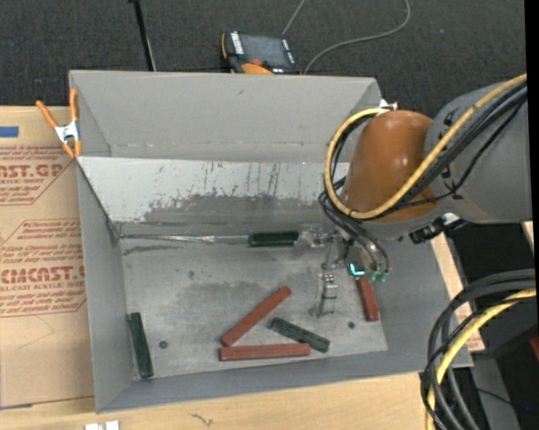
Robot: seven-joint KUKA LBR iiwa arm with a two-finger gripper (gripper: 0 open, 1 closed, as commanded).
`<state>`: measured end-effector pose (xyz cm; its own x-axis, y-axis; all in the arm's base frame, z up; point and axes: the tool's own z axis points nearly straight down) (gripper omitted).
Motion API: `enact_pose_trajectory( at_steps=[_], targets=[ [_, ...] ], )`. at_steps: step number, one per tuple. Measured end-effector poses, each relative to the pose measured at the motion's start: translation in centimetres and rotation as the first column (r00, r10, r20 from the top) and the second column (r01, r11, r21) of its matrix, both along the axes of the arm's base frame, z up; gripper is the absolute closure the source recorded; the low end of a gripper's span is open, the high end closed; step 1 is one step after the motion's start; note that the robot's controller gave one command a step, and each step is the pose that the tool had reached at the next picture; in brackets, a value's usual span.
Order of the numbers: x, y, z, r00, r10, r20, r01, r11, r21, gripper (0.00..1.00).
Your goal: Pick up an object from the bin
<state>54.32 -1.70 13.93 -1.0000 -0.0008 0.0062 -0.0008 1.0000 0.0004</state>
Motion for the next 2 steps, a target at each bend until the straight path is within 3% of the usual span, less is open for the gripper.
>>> enact_pose_trajectory(
  at_steps=[1, 2],
  targets=[
    [-4.1, 5.6, -7.3, 1.0, 0.019, -0.002, -0.019, 1.0, 0.003, 0.0],
    [2.5, 3.2, -6.9, 0.999, 0.048, 0.012, -0.048, 0.999, -0.001, 0.0]
  ],
)
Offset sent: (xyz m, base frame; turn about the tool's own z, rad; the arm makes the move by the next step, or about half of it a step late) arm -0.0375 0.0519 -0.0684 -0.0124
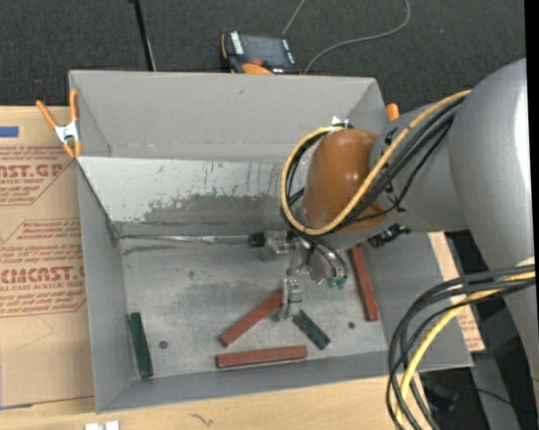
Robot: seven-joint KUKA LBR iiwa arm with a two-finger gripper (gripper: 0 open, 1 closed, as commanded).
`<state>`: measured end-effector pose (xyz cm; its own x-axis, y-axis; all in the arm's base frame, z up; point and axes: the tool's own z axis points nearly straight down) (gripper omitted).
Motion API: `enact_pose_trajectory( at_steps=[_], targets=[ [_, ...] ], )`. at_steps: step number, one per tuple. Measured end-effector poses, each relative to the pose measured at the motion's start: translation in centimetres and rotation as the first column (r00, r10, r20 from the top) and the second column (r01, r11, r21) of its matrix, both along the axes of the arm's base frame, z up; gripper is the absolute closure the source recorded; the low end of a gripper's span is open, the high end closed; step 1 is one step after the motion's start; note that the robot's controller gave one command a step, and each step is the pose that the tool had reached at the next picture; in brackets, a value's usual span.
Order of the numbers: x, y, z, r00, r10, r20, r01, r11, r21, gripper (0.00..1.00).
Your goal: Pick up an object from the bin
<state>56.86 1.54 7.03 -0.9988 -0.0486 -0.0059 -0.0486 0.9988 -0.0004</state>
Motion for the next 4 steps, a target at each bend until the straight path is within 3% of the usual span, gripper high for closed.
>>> enact_pose_trajectory(
  at_steps=[1, 2, 3, 4],
  targets=[
    [-4.3, 0.1, -0.1, 0.969, 0.248, -0.007, -0.248, 0.969, 0.001, 0.0],
    [-4.2, 0.1, 0.0, 0.969, 0.247, -0.004, -0.247, 0.969, 0.0, 1.0],
    [-3.0, 0.9, 6.7, 0.981, 0.194, 0.002, -0.194, 0.981, 0.0, 1.0],
    [-3.3, 0.2, 14.3, 0.958, 0.286, 0.003, -0.286, 0.958, -0.002, 1.0]
  ],
)
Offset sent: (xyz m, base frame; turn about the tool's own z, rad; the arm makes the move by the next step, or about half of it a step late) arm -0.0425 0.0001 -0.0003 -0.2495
